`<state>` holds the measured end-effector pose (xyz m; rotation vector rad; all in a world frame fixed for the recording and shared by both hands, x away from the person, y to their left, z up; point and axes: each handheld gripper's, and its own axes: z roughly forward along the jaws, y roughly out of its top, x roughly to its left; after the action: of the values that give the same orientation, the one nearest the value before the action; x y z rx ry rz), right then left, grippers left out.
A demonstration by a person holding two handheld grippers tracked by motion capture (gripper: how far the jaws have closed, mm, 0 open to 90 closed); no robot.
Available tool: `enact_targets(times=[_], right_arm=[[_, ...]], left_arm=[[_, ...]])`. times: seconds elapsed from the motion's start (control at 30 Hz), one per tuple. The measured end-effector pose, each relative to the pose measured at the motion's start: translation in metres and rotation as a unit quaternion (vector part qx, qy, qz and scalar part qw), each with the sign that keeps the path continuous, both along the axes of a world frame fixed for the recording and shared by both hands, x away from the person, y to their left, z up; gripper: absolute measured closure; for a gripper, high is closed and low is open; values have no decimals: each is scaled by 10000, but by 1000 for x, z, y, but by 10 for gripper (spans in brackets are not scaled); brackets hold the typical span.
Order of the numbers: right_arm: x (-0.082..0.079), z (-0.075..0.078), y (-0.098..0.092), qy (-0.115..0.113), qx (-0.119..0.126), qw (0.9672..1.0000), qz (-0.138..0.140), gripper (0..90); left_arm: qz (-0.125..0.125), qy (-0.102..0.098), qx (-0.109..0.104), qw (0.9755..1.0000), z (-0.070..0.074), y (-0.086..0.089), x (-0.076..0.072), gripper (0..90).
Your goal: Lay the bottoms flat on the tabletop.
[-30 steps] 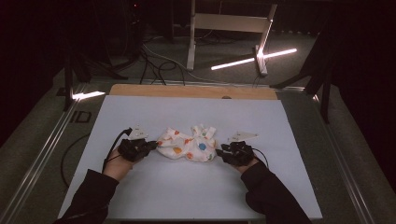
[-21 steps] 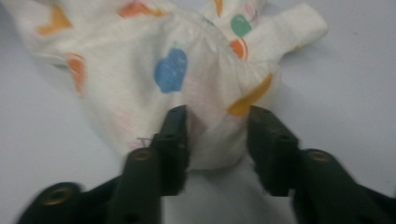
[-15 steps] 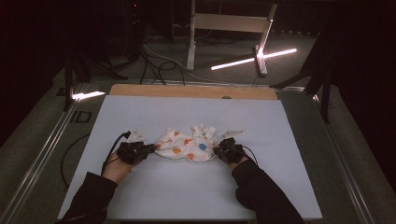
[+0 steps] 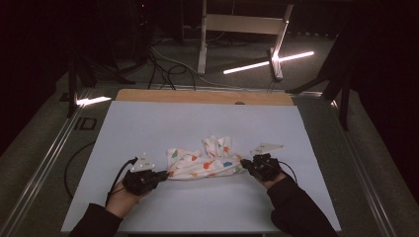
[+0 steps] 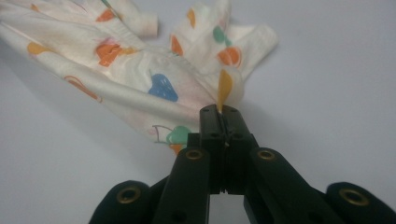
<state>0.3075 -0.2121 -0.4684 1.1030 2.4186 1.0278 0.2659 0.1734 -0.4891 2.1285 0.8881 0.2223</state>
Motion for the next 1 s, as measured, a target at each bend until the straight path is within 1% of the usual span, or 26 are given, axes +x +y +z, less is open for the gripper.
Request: enact_targets(times=[0.03, 0.07, 0.1, 0.13, 0.17, 0.2, 0.23, 0.27, 0.3, 0.33, 0.37, 0.43, 0.53, 0.6, 0.67, 0.73, 0.8, 0.83, 0.87, 0.9, 0.93, 1.0], right_arm=[[-5, -3, -4, 33, -11, 10000, 4, 896], [-9, -4, -7, 65, -6, 10000, 18, 896], [-13, -7, -10, 126, 15, 9999, 51, 895], [-16, -9, -12, 174, 32, 9998, 36, 895], [-21, -12, -15, 255, 33, 9996, 75, 894], [-24, -14, -15, 305, 24, 9995, 110, 892], [-29, -17, -16, 356, -18, 9992, 179, 892], [-31, -19, -17, 370, -33, 9991, 222, 891], [-36, -21, -17, 434, -16, 9987, 257, 890], [-38, -23, -18, 444, -12, 9986, 276, 888], [-40, -25, -18, 486, -3, 9984, 293, 885], [-43, -27, -19, 550, -9, 9980, 303, 881], [-44, -30, -21, 612, -39, 9977, 300, 882], [-45, -31, -22, 660, -75, 9974, 288, 879], [-45, -33, -24, 663, -132, 9973, 289, 880], [-46, -35, -26, 742, -155, 9967, 282, 881], [-48, -37, -26, 776, -207, 9963, 297, 883], [-48, -38, -26, 788, -205, 9963, 261, 883], [-48, -39, -27, 776, -206, 9963, 298, 879], [-48, -38, -27, 844, -187, 9960, 246, 864], [-48, -38, -28, 812, -203, 9962, 248, 851], [-49, -36, -28, 785, -156, 9965, 259, 781]], left_arm=[[-57, 37, 7, 10000, -1, -2, -4, 869], [-155, 36, 76, 9998, -3, -6, -10, 869], [-219, 49, 125, 9997, -4, -7, -14, 869], [-307, 104, 174, 9993, -6, -8, -18, 868], [-327, 151, 192, 9992, -8, -8, -20, 868], [-372, 192, 276, 9987, -11, -8, -22, 868], [-388, 223, 296, 9986, -12, -7, -23, 865], [-386, 266, 323, 9984, -15, -5, -24, 864], [-371, 288, 316, 9984, -17, -4, -25, 864], [-374, 352, 312, 9982, -19, -3, -25, 864], [-365, 372, 299, 9982, -20, -3, -26, 864], [-409, 433, 271, 9979, -21, -4, -27, 863], [-561, 497, 305, 9967, -21, -6, -32, 862], [-592, 540, 329, 9962, -23, -6, -34, 857], [-597, 597, 325, 9959, -25, -4, -33, 856], [-582, 636, 270, 9959, -26, -3, -33, 855], [-577, 581, 337, 9961, -25, -2, -32, 855], [-579, 589, 342, 9960, -25, -2, -32, 855], [-575, 613, 313, 9960, -26, -1, -31, 851], [-575, 608, 311, 9960, -26, -1, -32, 847], [-591, 618, 306, 9959, -25, -1, -32, 842], [-568, 625, 304, 9960, -24, 0, -31, 792]])
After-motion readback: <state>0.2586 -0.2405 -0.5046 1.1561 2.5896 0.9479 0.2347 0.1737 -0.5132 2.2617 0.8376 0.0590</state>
